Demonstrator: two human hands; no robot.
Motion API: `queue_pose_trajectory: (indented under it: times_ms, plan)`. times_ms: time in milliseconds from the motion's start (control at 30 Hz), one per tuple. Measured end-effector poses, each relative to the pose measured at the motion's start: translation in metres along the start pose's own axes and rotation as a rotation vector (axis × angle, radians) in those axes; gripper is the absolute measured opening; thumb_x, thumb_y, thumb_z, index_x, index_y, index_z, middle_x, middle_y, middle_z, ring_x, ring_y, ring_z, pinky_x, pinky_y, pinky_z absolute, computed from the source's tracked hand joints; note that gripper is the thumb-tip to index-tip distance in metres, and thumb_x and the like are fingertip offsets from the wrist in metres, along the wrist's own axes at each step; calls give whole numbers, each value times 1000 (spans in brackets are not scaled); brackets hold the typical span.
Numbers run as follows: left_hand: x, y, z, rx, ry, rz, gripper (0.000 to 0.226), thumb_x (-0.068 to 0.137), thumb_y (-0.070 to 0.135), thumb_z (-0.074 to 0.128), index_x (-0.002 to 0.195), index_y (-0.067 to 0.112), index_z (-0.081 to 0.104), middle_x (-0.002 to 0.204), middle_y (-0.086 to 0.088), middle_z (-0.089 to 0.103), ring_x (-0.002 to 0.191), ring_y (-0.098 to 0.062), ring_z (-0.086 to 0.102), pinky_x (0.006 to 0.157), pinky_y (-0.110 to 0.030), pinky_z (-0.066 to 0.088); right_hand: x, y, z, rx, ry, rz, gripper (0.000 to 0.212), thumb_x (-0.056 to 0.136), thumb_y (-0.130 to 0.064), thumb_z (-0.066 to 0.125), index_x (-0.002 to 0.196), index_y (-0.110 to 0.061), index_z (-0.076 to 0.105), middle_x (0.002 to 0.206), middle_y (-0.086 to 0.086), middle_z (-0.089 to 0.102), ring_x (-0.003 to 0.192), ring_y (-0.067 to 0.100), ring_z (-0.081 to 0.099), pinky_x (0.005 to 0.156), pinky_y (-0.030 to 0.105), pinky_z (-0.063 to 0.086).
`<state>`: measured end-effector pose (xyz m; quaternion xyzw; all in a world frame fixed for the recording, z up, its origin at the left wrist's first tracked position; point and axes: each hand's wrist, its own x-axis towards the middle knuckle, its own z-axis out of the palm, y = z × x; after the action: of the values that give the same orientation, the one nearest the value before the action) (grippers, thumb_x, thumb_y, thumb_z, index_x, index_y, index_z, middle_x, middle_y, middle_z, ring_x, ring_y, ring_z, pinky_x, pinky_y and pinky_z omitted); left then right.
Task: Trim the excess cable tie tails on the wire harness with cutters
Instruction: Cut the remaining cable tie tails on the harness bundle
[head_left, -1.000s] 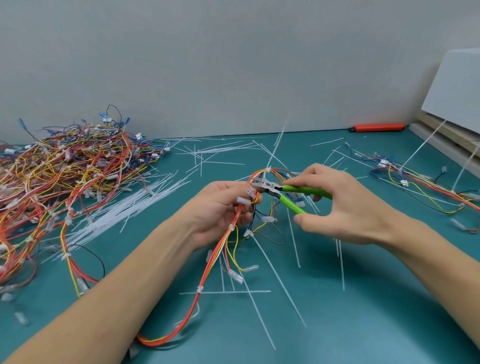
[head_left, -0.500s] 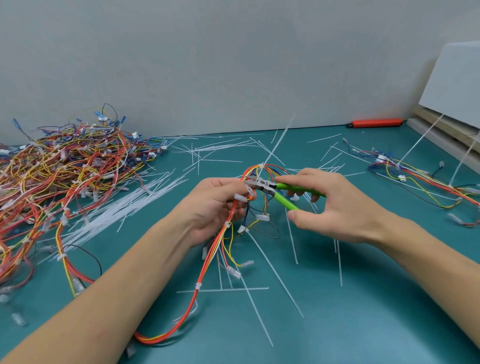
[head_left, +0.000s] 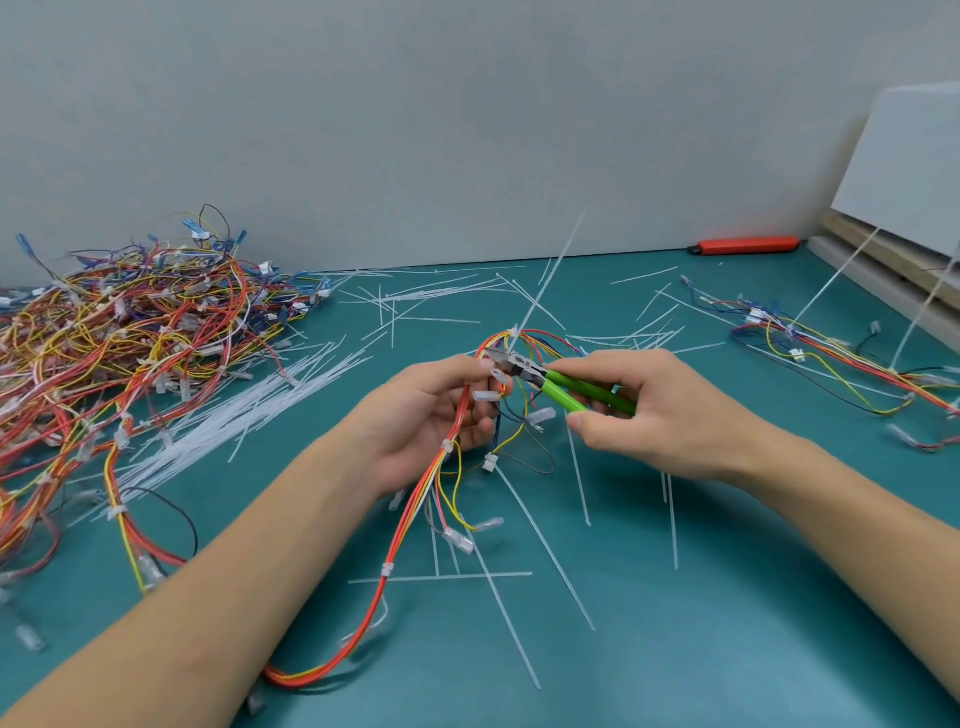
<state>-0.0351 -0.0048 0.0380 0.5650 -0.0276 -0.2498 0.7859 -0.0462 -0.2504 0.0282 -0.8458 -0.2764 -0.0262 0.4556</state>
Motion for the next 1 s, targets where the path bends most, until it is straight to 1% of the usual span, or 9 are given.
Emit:
queue_pose_trajectory:
  times_ms: [133,267,333,433,533,633,733,867,1000]
  plan:
    - [1,0,-1,-31,31,-39,6,73,17,73,72,16,78,88,-5,70,61,-12,54,61,-24,54,0,1,1,25,5,-3,36,83,-25,72,114,-43,70,89,-4,67,77,18,57,71,21,49]
    - [0,0,-1,1,15,-85,7,75,19,72,76,19,79,89,-4,71,59,-12,57,52,-21,48,-1,3,1,1,14,-10,37,83,-23,73,119,-30,73,87,-10,65,75,6,55,70,16,46]
    - [-2,1,-1,45,-23,-90,9,77,21,70,76,22,79,91,-4,74,60,-11,58,47,-19,43,-1,1,1,-27,8,-31,42,82,-22,73,124,-26,73,89,-10,65,78,8,56,71,20,48]
    - [-2,2,-1,92,-58,-85,10,78,16,72,72,22,77,83,-1,72,57,-10,53,47,-18,38,-2,-1,0,-81,10,-67,53,81,-22,75,133,-25,69,101,-3,67,91,19,60,87,37,51]
    - [-3,3,-1,112,-74,-73,14,79,19,66,67,21,72,76,1,67,53,-9,48,48,-18,35,-2,-1,-2,-100,4,-84,58,81,-23,75,139,-25,65,111,-3,65,106,20,61,102,35,45]
    - [-2,4,-1,164,-63,-26,20,86,14,63,67,20,68,75,-1,64,53,-9,43,49,-19,32,-2,0,-2,-129,6,-102,59,85,-17,76,142,-24,63,116,-4,62,112,19,60,108,35,42]
    - [-1,4,-1,191,-60,14,30,94,8,55,68,18,67,75,-4,64,52,-10,41,50,-21,30,-2,0,-1,-147,16,-105,60,85,-22,74,143,-24,62,116,-5,61,109,16,59,103,27,42]
    - [-1,4,-2,191,-46,30,32,94,6,56,67,17,69,75,-5,64,51,-9,44,50,-19,34,-2,-1,0,-201,38,-104,57,84,-27,69,141,-23,64,108,-9,60,99,12,56,90,15,40]
    - [0,3,-3,179,-28,25,28,94,7,57,70,17,70,75,-4,65,51,-9,44,50,-19,35,-1,-2,1,-255,52,-146,47,85,-21,69,132,-18,70,90,-13,58,82,14,52,74,10,36]
